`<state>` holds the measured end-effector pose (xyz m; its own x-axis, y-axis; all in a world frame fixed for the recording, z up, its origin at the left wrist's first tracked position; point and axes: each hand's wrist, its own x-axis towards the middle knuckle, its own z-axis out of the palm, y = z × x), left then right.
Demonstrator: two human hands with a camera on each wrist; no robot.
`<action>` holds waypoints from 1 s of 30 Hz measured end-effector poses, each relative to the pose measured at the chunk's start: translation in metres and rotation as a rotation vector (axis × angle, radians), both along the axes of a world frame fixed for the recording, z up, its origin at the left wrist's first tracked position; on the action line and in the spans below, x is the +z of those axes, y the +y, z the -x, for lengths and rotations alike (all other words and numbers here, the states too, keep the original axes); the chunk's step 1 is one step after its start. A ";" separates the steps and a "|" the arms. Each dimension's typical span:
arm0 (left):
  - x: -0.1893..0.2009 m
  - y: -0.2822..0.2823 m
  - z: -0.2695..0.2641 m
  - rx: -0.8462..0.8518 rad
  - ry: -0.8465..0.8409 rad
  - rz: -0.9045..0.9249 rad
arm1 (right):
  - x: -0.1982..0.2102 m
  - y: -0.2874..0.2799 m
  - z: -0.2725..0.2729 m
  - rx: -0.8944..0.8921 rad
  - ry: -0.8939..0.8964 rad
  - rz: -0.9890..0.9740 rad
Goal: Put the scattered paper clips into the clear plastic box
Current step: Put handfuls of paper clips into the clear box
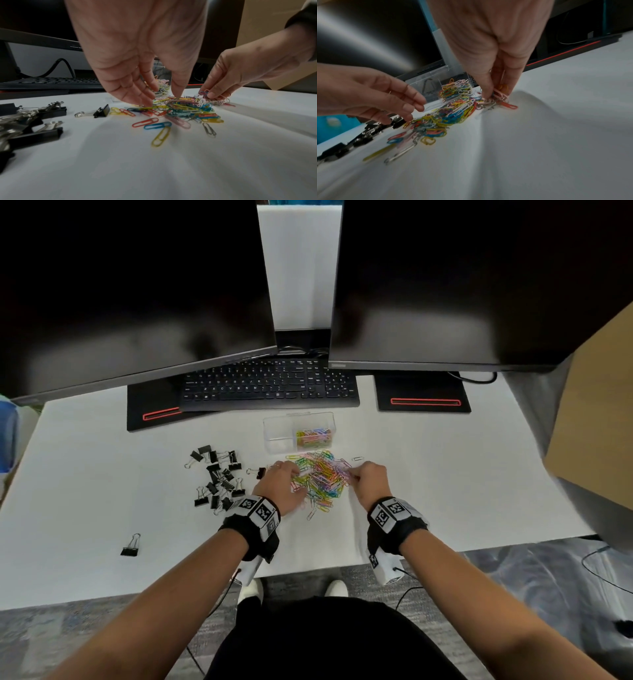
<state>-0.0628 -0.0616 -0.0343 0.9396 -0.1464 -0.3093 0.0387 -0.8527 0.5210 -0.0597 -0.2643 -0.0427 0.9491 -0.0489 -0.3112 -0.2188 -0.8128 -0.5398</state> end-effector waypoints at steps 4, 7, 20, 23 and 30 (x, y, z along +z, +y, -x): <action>0.007 -0.007 -0.003 0.047 -0.029 0.095 | 0.005 -0.007 0.001 -0.012 -0.140 0.004; 0.014 -0.017 -0.004 0.097 -0.060 0.184 | 0.014 -0.010 0.000 -0.078 -0.156 -0.059; 0.017 -0.059 -0.021 0.611 0.254 0.694 | 0.066 0.026 -0.015 0.051 -0.154 -0.390; 0.008 -0.055 -0.022 0.657 0.322 0.828 | 0.062 0.007 -0.014 -0.001 -0.167 -0.358; 0.003 -0.045 -0.017 0.690 0.281 0.817 | 0.014 -0.028 0.010 0.205 0.140 0.119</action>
<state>-0.0456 -0.1071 -0.0311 0.8096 0.1249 -0.5736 0.5787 -0.0060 0.8155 -0.0701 -0.2927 -0.0283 0.8910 0.0953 -0.4440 -0.1093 -0.9040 -0.4134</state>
